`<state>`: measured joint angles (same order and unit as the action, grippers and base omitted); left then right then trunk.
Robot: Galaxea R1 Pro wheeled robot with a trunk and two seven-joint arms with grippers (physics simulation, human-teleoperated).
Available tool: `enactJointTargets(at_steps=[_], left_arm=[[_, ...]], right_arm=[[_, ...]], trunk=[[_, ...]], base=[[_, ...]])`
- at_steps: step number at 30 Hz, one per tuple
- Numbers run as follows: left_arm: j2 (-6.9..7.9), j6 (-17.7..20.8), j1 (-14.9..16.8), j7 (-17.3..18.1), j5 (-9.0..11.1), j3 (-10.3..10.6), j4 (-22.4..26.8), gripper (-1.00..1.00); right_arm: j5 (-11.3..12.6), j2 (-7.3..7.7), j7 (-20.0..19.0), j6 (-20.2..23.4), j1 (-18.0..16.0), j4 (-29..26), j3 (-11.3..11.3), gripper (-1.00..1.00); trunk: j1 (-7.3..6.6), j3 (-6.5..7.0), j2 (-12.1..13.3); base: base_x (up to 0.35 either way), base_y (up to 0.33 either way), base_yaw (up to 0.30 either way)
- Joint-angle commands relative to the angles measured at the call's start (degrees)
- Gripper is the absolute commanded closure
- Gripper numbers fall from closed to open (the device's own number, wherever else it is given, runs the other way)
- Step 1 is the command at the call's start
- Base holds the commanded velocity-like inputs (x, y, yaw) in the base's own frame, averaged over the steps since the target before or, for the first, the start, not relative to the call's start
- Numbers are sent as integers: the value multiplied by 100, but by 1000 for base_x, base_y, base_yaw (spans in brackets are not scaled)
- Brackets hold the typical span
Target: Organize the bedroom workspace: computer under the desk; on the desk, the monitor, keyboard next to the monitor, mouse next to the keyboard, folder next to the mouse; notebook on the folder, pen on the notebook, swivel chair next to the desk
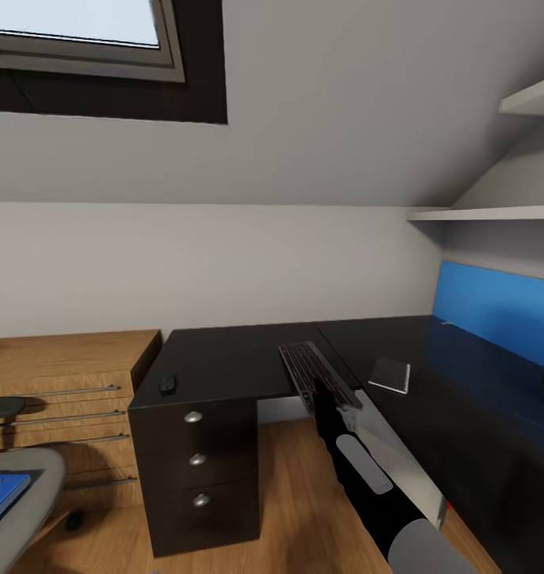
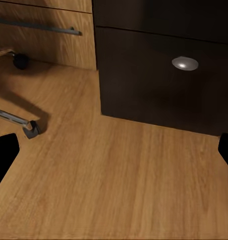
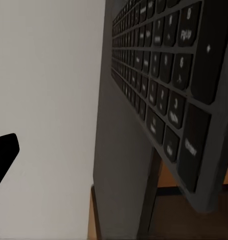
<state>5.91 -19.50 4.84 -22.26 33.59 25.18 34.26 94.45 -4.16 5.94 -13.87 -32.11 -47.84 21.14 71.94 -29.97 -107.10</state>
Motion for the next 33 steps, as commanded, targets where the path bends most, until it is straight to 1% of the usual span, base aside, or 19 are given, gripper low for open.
enactJointTargets(at_steps=[1, 4, 9, 20, 30, 32, 33], left_arm=[[8, -27, 7, -42, 47, 48, 3, -100], [7, -27, 6, -41, 50, 48, 2, -100], [7, -27, 6, -41, 44, 48, 2, -100], [14, -27, 6, -47, 43, 48, 2, -100], [11, -27, 6, -49, 46, 48, -1, -100], [9, -27, 7, -50, 49, 48, -4, -100], [10, -27, 6, -50, 50, 48, -7, -100]], right_arm=[[48, 3, 14, -45, -6, -6, 22, -100], [48, 11, 13, -39, -6, -6, 23, -100], [48, 71, 14, -14, -7, -6, 25, -100], [39, 82, 12, -13, -6, -6, 39, -100], [37, 82, 7, -18, -6, -1, 51, -100], [15, 82, 5, -38, -6, -4, 59, -100], [-34, 78, 4, -46, -6, -2, 61, -100]], trunk=[[-3, -7, -4], [-3, -7, -4], [-3, -7, -4], [-3, -7, -4], [-3, -7, -4], [-3, -7, -4], [-3, -7, -4]], base=[[-279, 0, 0], [-313, 0, 0], [-306, 0, 0], [-283, 0, 0], [-137, 0, 0], [-293, 0, 0], [-311, 0, 0]])
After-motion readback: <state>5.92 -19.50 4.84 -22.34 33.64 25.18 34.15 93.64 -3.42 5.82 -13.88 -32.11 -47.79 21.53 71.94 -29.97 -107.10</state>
